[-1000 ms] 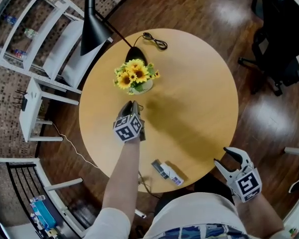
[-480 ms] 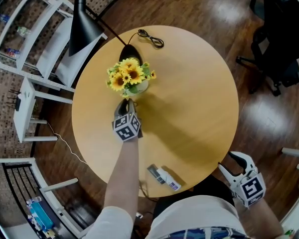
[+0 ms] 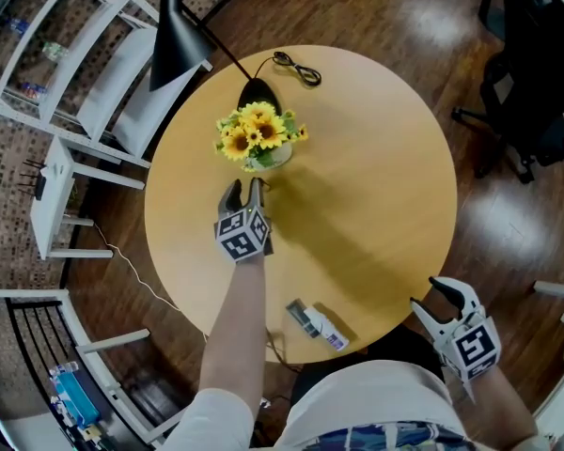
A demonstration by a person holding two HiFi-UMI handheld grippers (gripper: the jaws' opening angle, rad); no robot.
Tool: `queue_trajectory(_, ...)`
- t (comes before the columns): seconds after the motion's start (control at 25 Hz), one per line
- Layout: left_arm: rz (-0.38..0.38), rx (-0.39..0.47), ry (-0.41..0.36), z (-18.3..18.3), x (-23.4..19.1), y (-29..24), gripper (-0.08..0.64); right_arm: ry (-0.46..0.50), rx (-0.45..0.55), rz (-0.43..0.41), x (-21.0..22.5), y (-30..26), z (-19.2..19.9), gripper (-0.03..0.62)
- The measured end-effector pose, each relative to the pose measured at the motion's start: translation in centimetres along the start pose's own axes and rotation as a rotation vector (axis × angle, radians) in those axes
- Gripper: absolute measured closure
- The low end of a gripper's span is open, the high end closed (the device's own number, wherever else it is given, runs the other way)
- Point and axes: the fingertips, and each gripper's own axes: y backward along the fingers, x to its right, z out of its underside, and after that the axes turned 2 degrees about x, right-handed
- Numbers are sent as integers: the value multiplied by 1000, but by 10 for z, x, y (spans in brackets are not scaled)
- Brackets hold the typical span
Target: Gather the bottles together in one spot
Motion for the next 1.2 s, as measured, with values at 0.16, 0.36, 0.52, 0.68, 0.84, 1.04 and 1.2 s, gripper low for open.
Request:
queue_trajectory(0.16, 12, 92, 56, -36, 0, 52, 388, 20, 24, -26, -21, -3, -10, 370)
queue_trajectory(0.36, 109, 249, 213, -96, 22, 142, 388, 38, 67, -75, -46, -13, -24, 370)
queue_trajectory(0.52, 243, 360, 414, -130, 43, 211, 388, 67, 69, -106, -74, -17, -27, 370)
queue_trajectory(0.68, 421, 434, 524, -157, 58, 291, 388, 124, 93, -97, -107, -9, -35, 370)
queue_trajectory(0.84, 616, 460, 524, -162, 72, 387, 388, 158, 132, -67, -147, 4, -36, 370)
queue_trajectory(1.04, 633, 424, 426, -116, 42, 473, 388, 154, 162, -21, -197, 21, -41, 370)
queue_trajectory(1.2, 506, 266, 250, -35, 6, 513, 387, 133, 180, 55, -230, 38, -30, 370)
